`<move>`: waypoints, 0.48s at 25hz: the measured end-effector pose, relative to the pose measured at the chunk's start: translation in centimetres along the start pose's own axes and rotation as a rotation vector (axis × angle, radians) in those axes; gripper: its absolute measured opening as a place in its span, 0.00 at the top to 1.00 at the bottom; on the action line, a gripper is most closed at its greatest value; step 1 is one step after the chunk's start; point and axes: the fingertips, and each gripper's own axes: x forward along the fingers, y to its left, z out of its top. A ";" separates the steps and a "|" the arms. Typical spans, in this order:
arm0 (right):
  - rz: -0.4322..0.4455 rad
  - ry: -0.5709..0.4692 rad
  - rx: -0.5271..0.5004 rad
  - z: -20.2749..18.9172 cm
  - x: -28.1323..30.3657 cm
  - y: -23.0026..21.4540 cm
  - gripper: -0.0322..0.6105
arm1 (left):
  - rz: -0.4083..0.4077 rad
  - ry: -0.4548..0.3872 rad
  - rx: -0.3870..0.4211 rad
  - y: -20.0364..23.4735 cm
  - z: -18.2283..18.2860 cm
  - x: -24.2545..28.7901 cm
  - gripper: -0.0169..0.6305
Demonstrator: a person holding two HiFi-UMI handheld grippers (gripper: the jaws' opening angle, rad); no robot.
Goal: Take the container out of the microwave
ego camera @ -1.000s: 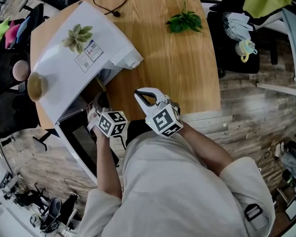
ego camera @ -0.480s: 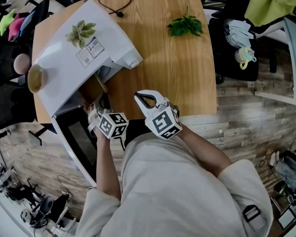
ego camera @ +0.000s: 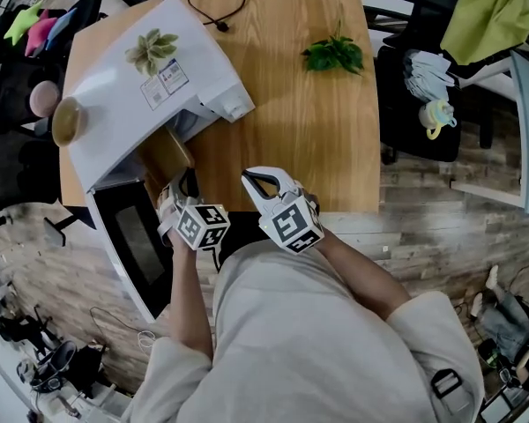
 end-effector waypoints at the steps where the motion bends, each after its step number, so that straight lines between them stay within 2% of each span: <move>1: 0.005 0.001 -0.001 -0.1 -0.2 0.1 0.93 | 0.000 0.001 -0.005 -0.2 0.0 -0.2 0.91; 12: 0.019 -0.003 0.027 -1.2 -1.5 0.7 0.93 | -0.010 0.000 -0.016 -2.5 0.2 -2.2 0.91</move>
